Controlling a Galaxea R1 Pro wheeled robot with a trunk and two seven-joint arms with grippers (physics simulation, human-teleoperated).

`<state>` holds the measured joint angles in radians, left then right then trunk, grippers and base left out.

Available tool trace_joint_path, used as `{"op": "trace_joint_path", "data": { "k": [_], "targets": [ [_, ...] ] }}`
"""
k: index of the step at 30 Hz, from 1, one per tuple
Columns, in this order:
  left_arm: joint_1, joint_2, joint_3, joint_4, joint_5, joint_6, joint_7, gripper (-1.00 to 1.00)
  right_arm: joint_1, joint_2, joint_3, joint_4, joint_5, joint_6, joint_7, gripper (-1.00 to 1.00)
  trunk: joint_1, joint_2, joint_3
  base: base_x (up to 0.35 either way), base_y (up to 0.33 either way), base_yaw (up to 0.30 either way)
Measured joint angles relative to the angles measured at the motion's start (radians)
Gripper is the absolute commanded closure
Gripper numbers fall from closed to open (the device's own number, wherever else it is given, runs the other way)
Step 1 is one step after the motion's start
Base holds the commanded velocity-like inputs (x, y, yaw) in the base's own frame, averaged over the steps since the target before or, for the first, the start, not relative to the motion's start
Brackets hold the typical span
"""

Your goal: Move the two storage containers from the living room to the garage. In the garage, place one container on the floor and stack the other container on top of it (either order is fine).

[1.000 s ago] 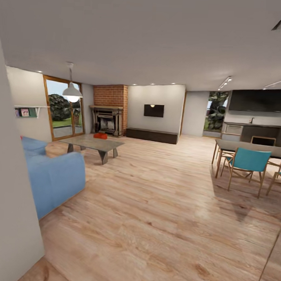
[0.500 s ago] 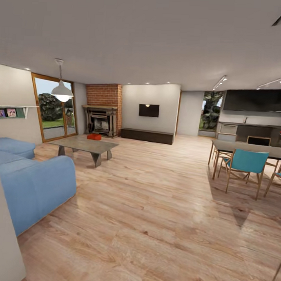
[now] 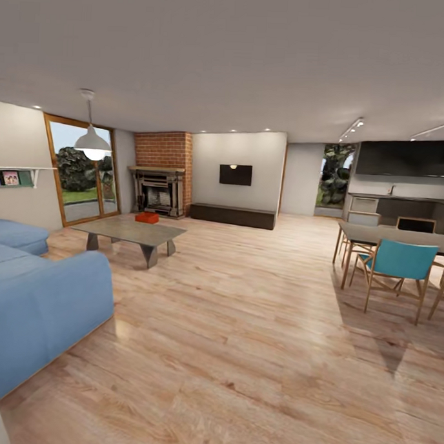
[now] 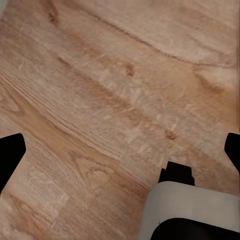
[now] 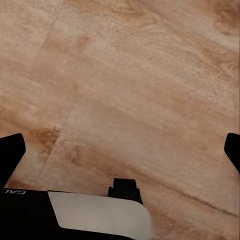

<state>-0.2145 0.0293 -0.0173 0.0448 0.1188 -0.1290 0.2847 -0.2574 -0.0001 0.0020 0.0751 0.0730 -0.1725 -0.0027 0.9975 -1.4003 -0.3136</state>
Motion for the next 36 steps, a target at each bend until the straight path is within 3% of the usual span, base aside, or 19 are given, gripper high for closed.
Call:
{"op": "trace_joint_path", "data": {
  "k": [36],
  "targets": [
    [0.0, 0.002, 0.0, 0.0, 0.0, 0.0, 0.0, -1.0, 0.0, 0.002, 0.0, -0.001, 0.004, 0.0, 0.0, -1.0, 0.0, 0.0, 0.0, 0.341, 0.0, 0.0]
  ]
}}
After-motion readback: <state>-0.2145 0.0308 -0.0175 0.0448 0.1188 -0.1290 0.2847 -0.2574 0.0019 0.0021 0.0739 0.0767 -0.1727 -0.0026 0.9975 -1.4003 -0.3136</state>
